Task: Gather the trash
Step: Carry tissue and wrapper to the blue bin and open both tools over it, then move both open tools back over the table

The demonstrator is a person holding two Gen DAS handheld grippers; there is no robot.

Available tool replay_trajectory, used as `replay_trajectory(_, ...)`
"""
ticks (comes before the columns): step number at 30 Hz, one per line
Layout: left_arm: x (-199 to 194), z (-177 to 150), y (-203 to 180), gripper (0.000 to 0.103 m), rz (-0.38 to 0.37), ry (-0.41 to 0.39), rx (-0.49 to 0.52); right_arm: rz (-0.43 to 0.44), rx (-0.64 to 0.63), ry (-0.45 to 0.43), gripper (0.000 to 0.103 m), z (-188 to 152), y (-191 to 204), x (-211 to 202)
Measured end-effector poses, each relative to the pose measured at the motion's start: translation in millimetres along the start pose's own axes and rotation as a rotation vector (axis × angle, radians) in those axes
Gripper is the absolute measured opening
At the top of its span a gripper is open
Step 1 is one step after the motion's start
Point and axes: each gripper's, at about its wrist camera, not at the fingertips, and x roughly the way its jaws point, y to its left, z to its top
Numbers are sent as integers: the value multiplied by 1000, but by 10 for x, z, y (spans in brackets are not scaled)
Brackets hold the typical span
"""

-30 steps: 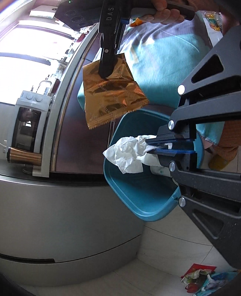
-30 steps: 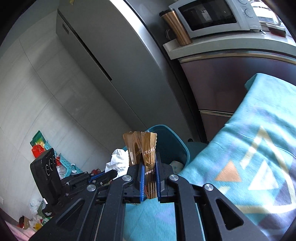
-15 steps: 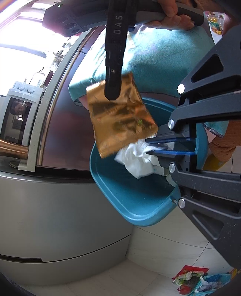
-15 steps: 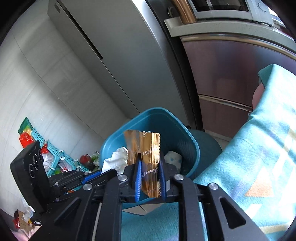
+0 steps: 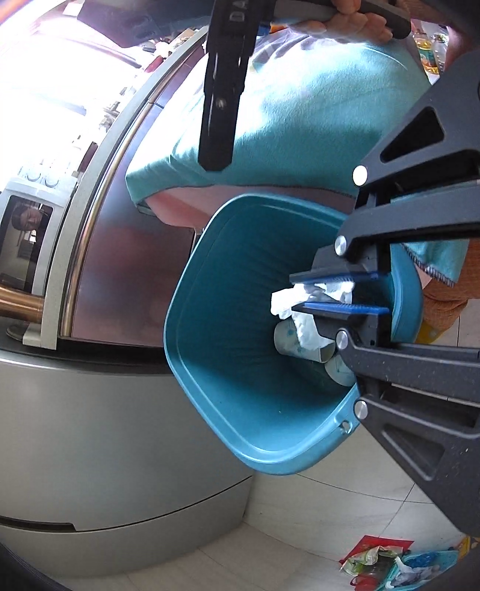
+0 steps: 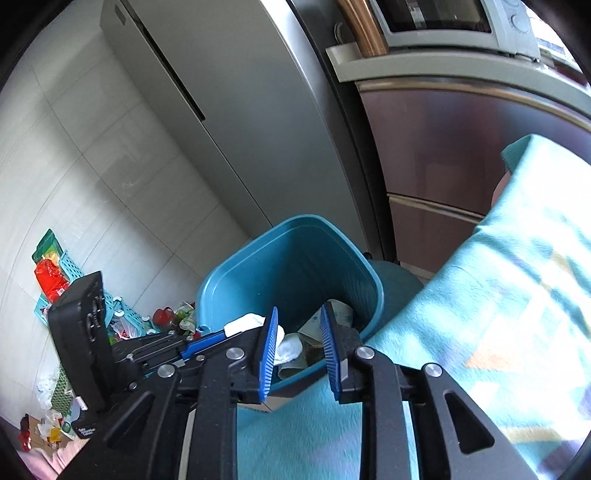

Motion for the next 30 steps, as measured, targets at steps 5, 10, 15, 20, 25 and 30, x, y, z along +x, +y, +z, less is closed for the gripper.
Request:
replay_trajectory(5, 0, 11, -65, 20, 11, -5, 7, 14, -18, -38, 28, -101, -1, -291)
replay_trajectory(10, -41, 10, -119, 20, 12, -18, 12, 27, -14, -77, 29, -132, -52, -552)
replay_trajectory(15, -210, 38, -322, 27, -6, -76, 53, 23, -12, -140, 37, -269, -147, -914)
replay_trajectory(20, -400, 84, -693, 29, -79, -130, 125, -43, 29, -219, 38, -508, -350, -1349)
replay_trajectory(25, -487, 107, -1166, 31, -179, -146, 201, -157, 106, -303, 40, -796, -637, -1859)
replay_trajectory(30, -463, 97, -1693, 33, -281, -132, 266, -310, 188, -373, 41, -1079, -959, -2270)
